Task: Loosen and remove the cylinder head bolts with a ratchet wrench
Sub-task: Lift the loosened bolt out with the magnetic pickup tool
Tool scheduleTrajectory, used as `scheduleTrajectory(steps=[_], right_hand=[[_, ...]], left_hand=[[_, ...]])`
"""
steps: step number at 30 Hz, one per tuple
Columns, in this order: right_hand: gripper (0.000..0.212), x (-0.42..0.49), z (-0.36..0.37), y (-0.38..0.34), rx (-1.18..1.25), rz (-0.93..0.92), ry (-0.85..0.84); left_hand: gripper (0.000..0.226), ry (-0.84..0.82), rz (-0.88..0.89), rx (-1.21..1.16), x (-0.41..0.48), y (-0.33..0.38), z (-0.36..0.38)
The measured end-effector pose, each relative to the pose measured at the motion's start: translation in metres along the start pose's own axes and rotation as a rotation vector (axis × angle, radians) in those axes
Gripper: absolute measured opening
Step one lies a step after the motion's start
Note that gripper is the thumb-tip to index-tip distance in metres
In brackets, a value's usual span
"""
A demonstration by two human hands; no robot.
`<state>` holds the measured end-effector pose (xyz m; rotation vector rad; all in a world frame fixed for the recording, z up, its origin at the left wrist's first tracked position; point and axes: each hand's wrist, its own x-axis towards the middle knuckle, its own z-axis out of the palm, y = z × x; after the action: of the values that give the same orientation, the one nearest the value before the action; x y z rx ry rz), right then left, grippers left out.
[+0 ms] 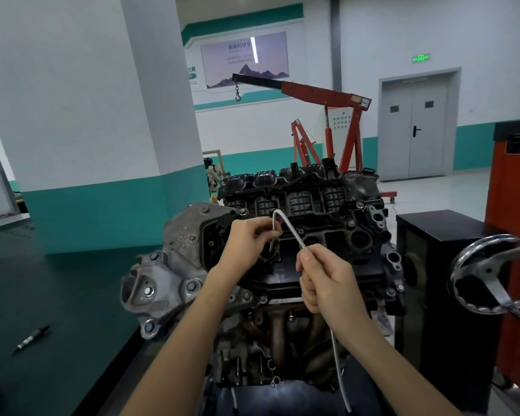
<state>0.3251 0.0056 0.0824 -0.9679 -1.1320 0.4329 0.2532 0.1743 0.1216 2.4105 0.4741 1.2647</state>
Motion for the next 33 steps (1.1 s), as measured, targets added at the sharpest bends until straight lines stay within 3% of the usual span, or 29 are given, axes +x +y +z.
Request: scheduleTrajectory(steps=[7, 12, 20, 25, 26, 28, 31, 33], right_hand=[[0.032, 0.013, 0.006, 0.025, -0.165, 0.052, -0.039], [0.031, 0.018, 0.013, 0.026, -0.181, 0.07, -0.065], [0.029, 0.035, 0.024, 0.008, -0.213, 0.107, 0.038], [0.03, 0.06, 0.027, -0.012, -0.138, 0.286, 0.017], [0.031, 0.064, 0.028, -0.013, -0.173, 0.28, 0.014], [0.034, 0.066, 0.026, -0.012, -0.288, 0.22, 0.037], [0.036, 0.063, 0.015, -0.008, -0.426, 0.102, 0.146], [0.036, 0.062, 0.008, -0.008, -0.411, 0.064, 0.19]], left_hand=[[0.007, 0.023, -0.119, -0.041, -0.012, -0.028, 0.015], [0.007, 0.09, -0.104, -0.026, -0.011, -0.032, 0.015], [0.009, 0.119, -0.055, -0.033, -0.007, -0.025, 0.016], [0.035, 0.119, -0.055, -0.013, -0.008, -0.021, 0.017], [0.036, 0.125, -0.061, -0.022, -0.008, -0.021, 0.018], [0.016, 0.121, -0.099, -0.082, -0.011, -0.021, 0.017], [0.028, 0.122, -0.193, -0.128, -0.018, -0.027, 0.007], [0.021, 0.146, -0.218, -0.105, -0.025, -0.034, 0.0]])
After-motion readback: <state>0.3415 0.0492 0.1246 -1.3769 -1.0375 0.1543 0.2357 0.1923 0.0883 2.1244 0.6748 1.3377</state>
